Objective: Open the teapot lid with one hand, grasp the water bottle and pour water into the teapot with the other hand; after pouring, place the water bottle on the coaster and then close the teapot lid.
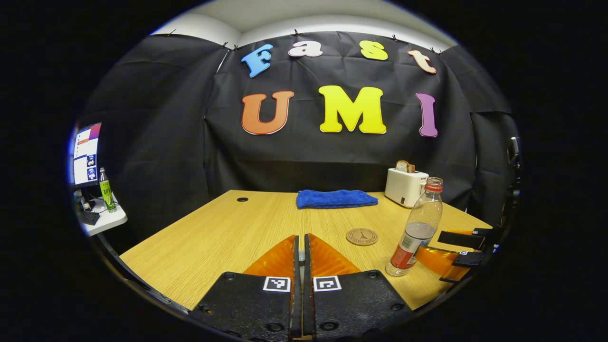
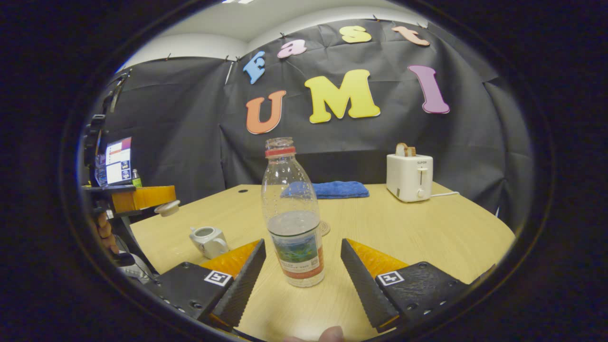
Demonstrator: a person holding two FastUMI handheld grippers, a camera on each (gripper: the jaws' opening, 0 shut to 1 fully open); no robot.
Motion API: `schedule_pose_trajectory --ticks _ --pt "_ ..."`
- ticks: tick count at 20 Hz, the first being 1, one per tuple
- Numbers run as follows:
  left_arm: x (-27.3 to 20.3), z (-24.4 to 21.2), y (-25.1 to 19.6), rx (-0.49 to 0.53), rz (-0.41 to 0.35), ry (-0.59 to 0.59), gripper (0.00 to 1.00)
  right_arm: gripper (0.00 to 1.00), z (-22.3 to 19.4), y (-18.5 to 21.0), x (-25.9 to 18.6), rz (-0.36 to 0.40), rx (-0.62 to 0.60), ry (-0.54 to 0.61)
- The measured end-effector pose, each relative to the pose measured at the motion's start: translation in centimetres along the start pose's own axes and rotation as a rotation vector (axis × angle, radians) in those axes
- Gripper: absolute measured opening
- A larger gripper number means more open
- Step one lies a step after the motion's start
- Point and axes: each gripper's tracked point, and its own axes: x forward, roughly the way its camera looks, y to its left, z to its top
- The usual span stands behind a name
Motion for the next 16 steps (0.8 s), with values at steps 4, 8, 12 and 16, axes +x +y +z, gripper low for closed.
schedule_pose_trajectory --ticks 4,8,12,16 --pt "-0.5 0.0 0.5 -0.007 -0.005 -0.005 0.04 0.96 0.7 0.8 1.2 -0.003 -0.013 -0.011" --pt "-0.3 -0.1 1.1 -0.023 -0.008 -0.008 0.04 0.88 1.1 0.7 2.3 -0.03 -0.023 -0.014" --pt "0.1 0.3 1.5 -0.037 -0.013 -0.021 0.04 0.75 1.7 1.1 2.5 -0.033 -0.121 -0.009" --pt "0.6 0.9 2.3 -0.077 -0.019 -0.031 0.04 0.7 3.7 0.9 3.2 -0.08 -0.409 -0.016"
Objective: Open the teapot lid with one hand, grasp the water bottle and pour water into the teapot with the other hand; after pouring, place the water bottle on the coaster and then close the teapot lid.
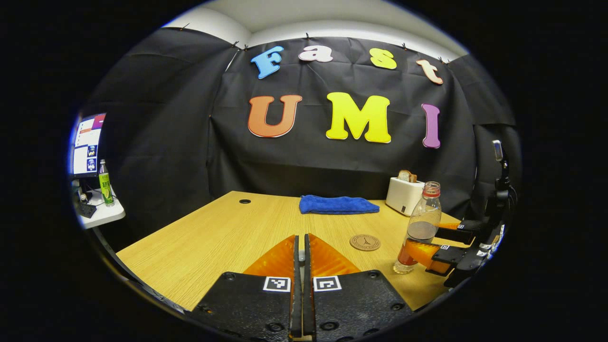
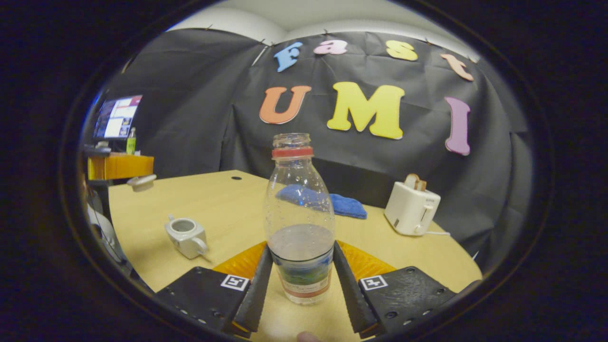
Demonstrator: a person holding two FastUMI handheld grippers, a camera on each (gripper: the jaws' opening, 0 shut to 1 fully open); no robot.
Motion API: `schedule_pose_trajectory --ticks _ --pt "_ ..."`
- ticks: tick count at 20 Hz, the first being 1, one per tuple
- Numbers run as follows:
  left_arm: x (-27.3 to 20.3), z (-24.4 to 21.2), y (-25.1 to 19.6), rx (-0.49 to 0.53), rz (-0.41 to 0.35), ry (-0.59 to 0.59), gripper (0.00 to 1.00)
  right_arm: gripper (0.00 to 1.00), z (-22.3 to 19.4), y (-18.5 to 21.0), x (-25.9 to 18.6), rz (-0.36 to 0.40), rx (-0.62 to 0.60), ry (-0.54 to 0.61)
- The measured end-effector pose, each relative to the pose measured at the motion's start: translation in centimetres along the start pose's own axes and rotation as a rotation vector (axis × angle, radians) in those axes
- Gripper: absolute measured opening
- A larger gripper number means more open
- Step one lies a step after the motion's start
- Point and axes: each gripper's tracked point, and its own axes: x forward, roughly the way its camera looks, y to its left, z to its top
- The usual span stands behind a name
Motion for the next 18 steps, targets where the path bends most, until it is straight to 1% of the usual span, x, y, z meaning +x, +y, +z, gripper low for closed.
schedule_pose_trajectory --ticks 4,5,6,9,12,15,18 --pt "0.1 0.9 1.0 -0.003 0.009 -0.023 0.04 0.7 1.5 0.0 1.0 -0.036 -0.308 -0.027" --pt "0.0 1.0 1.3 0.003 0.011 -0.027 0.07 0.7 1.7 0.2 1.2 -0.042 -0.379 -0.033" --pt "0.1 0.9 1.5 0.013 0.01 -0.024 0.04 0.7 1.6 0.3 1.6 -0.047 -0.445 -0.037" --pt "0.1 1.0 2.3 0.049 0.003 -0.022 0.03 0.7 1.7 1.2 2.3 -0.07 -0.645 -0.062" --pt "0.1 0.6 2.8 0.045 -0.006 -0.006 0.04 0.7 1.7 2.2 3.5 -0.076 -0.8 -0.074" --pt "-0.1 0.7 3.4 0.051 0.005 -0.004 0.03 0.7 1.6 3.1 4.4 -0.09 -0.936 -0.087" --pt "-0.3 1.0 3.4 0.06 0.0 -0.013 0.03 0.71 1.0 4.1 4.8 -0.084 -1.044 -0.098"
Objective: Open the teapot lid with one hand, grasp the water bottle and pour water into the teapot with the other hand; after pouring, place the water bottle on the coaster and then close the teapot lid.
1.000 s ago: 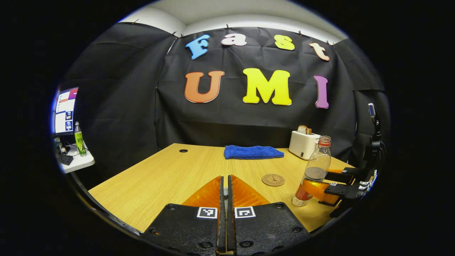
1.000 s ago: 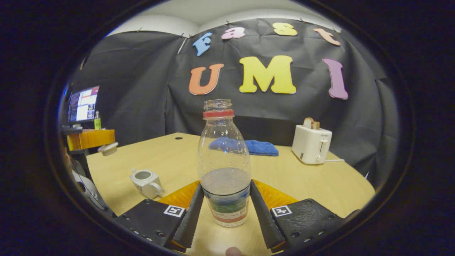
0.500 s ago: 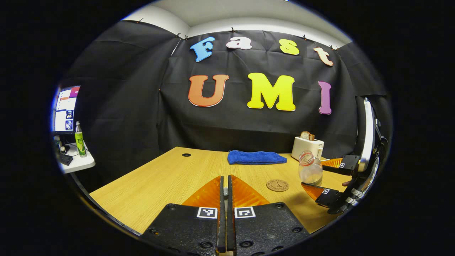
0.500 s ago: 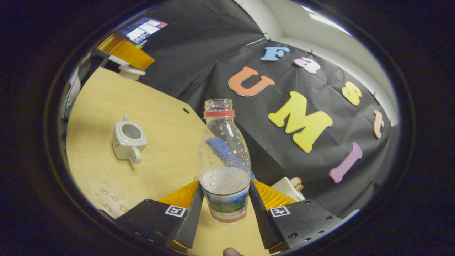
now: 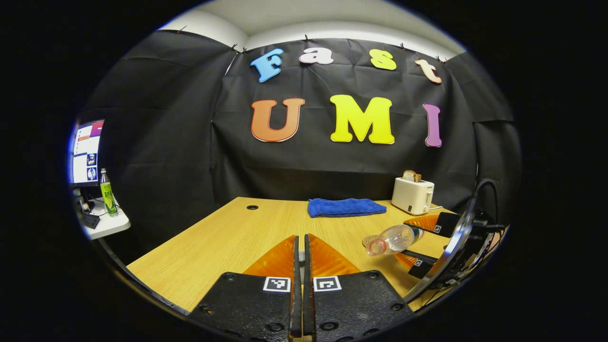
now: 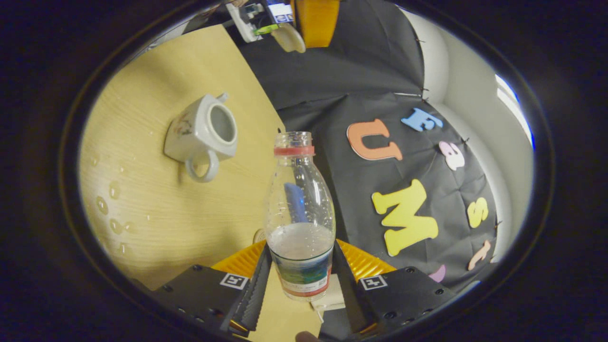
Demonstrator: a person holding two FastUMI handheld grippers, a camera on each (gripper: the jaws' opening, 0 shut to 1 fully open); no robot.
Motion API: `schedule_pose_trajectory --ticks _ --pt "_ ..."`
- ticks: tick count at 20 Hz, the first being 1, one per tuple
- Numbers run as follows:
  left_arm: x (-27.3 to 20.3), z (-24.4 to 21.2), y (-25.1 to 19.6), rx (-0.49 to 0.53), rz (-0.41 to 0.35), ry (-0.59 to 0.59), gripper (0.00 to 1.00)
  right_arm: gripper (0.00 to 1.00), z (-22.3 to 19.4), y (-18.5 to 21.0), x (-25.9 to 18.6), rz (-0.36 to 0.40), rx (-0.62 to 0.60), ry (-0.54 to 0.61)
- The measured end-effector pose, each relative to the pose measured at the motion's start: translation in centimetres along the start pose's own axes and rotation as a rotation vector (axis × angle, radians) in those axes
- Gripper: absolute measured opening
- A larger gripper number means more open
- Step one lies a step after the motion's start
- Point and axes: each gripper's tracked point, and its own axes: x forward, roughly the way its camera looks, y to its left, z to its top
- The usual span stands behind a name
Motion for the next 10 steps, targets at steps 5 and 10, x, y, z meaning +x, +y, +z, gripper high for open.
schedule_pose_trajectory --ticks 5,10 --pt "-0.1 0.0 0.7 -0.013 0.002 0.001 0.03 0.7 1.2 0.6 0.5 -0.002 -0.116 -0.022" --pt "-0.2 0.0 0.8 -0.013 -0.002 0.0 0.03 0.7 2.1 0.1 0.8 -0.003 -0.245 -0.049"
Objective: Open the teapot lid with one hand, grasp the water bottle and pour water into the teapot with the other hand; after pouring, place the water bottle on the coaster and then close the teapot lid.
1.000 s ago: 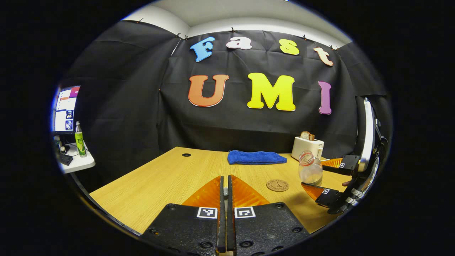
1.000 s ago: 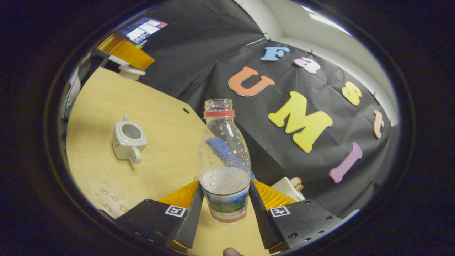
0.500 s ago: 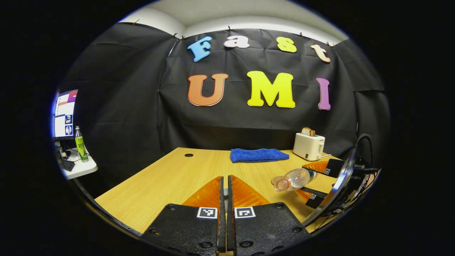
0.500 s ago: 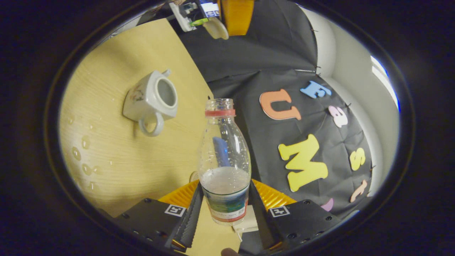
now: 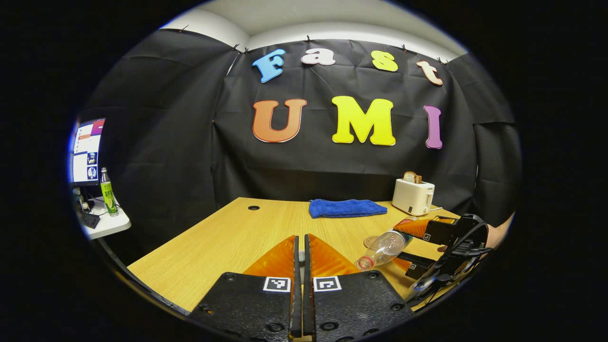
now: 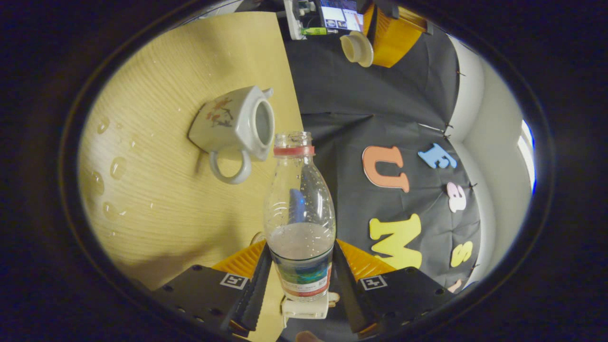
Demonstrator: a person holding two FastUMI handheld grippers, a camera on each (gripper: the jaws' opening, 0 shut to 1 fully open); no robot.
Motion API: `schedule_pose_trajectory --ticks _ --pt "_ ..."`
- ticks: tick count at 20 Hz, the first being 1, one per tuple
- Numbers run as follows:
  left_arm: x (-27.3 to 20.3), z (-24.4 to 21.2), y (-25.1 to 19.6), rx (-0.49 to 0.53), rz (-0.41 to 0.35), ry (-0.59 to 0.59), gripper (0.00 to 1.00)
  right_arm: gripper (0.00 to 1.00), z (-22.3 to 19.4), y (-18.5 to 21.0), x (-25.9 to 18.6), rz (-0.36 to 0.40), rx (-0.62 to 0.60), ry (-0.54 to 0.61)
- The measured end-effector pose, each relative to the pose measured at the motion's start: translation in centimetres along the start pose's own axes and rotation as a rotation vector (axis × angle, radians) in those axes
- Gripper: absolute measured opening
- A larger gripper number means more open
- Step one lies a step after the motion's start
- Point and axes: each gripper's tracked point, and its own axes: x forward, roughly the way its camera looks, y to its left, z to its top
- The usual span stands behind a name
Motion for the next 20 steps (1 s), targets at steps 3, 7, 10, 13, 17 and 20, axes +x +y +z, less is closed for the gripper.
schedule_pose_trajectory --ticks 3,7,10,13,17,20 --pt "-0.1 0.2 0.2 -0.001 0.001 -0.003 0.03 0.71 0.1 -0.2 -0.2 -0.003 -0.048 -0.002" --pt "-0.6 0.6 0.7 -0.009 0.006 -0.013 0.03 0.71 0.1 -0.6 0.1 -0.011 -0.104 -0.004" --pt "-0.5 0.6 0.8 -0.011 0.009 -0.014 0.03 0.7 0.3 -1.1 0.1 -0.021 -0.136 -0.01" --pt "-0.6 0.6 0.8 -0.004 0.008 -0.013 0.03 0.71 0.5 -1.5 0.2 -0.036 -0.159 -0.014" --pt "-0.7 0.7 0.9 -0.003 0.009 -0.016 0.04 0.7 0.6 -2.0 0.2 -0.043 -0.187 -0.018" --pt "-0.8 0.8 1.1 -0.002 0.012 -0.015 0.03 0.7 1.1 -2.3 0.1 -0.054 -0.208 -0.022"
